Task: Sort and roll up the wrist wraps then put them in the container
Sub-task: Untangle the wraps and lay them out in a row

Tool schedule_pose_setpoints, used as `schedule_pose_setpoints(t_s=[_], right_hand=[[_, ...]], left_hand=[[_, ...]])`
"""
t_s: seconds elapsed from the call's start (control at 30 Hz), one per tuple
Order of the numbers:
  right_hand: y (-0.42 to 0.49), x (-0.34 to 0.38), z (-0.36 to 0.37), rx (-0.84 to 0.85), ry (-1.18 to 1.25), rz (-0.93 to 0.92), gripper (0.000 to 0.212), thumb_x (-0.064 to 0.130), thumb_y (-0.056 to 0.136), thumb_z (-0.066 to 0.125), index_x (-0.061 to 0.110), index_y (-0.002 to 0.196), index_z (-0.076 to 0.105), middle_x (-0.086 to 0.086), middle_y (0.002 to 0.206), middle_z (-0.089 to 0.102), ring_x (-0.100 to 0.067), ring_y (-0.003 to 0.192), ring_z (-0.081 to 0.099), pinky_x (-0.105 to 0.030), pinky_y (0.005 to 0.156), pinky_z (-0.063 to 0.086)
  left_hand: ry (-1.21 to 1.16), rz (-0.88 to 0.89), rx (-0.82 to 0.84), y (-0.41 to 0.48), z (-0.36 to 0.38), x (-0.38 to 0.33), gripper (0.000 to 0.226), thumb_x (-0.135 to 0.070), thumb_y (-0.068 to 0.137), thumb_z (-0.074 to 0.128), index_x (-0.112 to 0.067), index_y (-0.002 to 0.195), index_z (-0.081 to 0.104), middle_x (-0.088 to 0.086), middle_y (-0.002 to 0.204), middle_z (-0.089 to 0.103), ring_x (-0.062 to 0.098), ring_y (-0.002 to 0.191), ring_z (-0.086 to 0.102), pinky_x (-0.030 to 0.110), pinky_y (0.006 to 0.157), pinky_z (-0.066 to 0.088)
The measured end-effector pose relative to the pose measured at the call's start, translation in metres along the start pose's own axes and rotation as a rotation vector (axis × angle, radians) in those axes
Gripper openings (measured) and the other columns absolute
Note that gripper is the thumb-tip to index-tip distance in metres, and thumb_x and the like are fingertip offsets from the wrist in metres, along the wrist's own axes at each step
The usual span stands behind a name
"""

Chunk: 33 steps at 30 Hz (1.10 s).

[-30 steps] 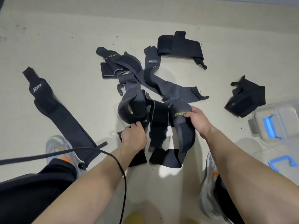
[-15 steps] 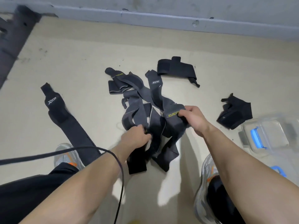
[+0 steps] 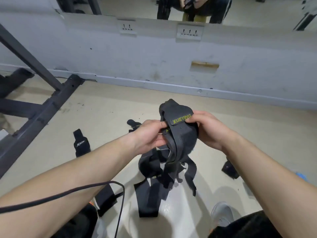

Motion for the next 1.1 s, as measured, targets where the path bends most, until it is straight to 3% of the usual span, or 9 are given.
schedule_pose_setpoints(t_s=[0.1, 0.3, 0.47, 0.63, 0.73, 0.83, 1.0, 1.1], right_hand=[[-0.006, 0.002, 0.005, -0.023, -0.076, 0.037, 0.025, 0.008, 0.090, 0.065, 0.002, 0.113, 0.072, -0.014, 0.110, 0.074, -0.027, 0.099, 0.064, -0.044, 0.093, 0.048], [-0.004, -0.023, 0.017, -0.113, 0.060, -0.002, 0.024, 0.002, 0.098, 0.055, 0.012, 0.112, 0.072, -0.004, 0.103, 0.078, -0.019, 0.088, 0.070, -0.037, 0.080, 0.055], [0.014, -0.012, 0.033, -0.074, -0.027, -0.096, 0.026, 0.003, 0.101, 0.054, 0.015, 0.121, 0.067, 0.004, 0.105, 0.078, -0.010, 0.090, 0.074, -0.028, 0.070, 0.057], [0.023, -0.016, 0.036, -0.107, -0.030, -0.176, 0.019, 0.021, 0.105, 0.054, 0.012, 0.116, 0.068, -0.003, 0.103, 0.078, -0.015, 0.092, 0.074, -0.033, 0.079, 0.058], [0.030, -0.013, 0.029, -0.223, -0.039, -0.264, 0.018, 0.020, 0.106, 0.054, 0.013, 0.103, 0.070, -0.003, 0.096, 0.076, -0.015, 0.087, 0.070, -0.041, 0.080, 0.056], [0.035, -0.002, 0.010, -0.364, -0.027, -0.392, 0.017, 0.017, 0.105, 0.056, 0.018, 0.095, 0.068, 0.003, 0.086, 0.072, -0.015, 0.077, 0.064, -0.033, 0.069, 0.052], [0.031, 0.004, 0.018, -0.177, 0.064, -0.403, 0.013, 0.005, 0.101, 0.057, 0.013, 0.106, 0.066, -0.004, 0.089, 0.077, -0.019, 0.078, 0.071, -0.031, 0.074, 0.058], [0.028, -0.001, 0.028, -0.121, 0.028, -0.354, 0.012, 0.006, 0.101, 0.058, 0.011, 0.107, 0.067, -0.009, 0.090, 0.078, -0.021, 0.076, 0.073, -0.031, 0.071, 0.058]], left_hand=[[-0.058, 0.122, -0.040, -0.014, -0.006, -0.014, 0.031, -0.001, 0.101, 0.055, 0.004, 0.131, 0.060, 0.021, 0.126, 0.070, 0.029, 0.103, 0.069, 0.043, 0.092, 0.061], [-0.008, 0.220, -0.029, -0.015, -0.013, -0.018, 0.028, -0.007, 0.102, 0.057, -0.002, 0.129, 0.065, 0.014, 0.117, 0.075, 0.020, 0.090, 0.073, 0.028, 0.073, 0.060], [-0.058, 0.239, -0.048, -0.016, -0.026, -0.033, 0.028, -0.010, 0.104, 0.055, -0.004, 0.128, 0.066, 0.002, 0.089, 0.076, 0.011, 0.067, 0.071, 0.019, 0.057, 0.055], [-0.014, 0.211, -0.014, -0.014, -0.024, -0.029, 0.027, -0.015, 0.104, 0.056, -0.008, 0.126, 0.070, 0.011, 0.115, 0.076, 0.017, 0.089, 0.074, 0.027, 0.075, 0.060], [-0.007, 0.232, -0.082, -0.013, -0.029, -0.032, 0.026, -0.012, 0.103, 0.056, -0.006, 0.125, 0.069, 0.007, 0.102, 0.077, 0.014, 0.076, 0.074, 0.025, 0.066, 0.060], [-0.043, 0.196, -0.136, -0.011, -0.041, -0.038, 0.026, -0.010, 0.102, 0.057, -0.006, 0.125, 0.068, 0.008, 0.103, 0.077, 0.016, 0.076, 0.075, 0.026, 0.066, 0.060], [-0.042, 0.175, -0.093, -0.013, -0.036, -0.035, 0.024, -0.010, 0.102, 0.057, -0.005, 0.122, 0.069, 0.007, 0.100, 0.077, 0.014, 0.071, 0.073, 0.028, 0.068, 0.062], [-0.040, 0.190, -0.054, -0.011, -0.030, -0.033, 0.025, -0.012, 0.104, 0.054, -0.005, 0.123, 0.070, 0.006, 0.099, 0.077, 0.014, 0.073, 0.073, 0.032, 0.081, 0.063]])
Point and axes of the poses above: each hand's wrist, its own y-axis towards the middle knuckle, its own z-axis out of the palm, x = y × z, the point moved 1 cm from there along y, towards the middle knuckle
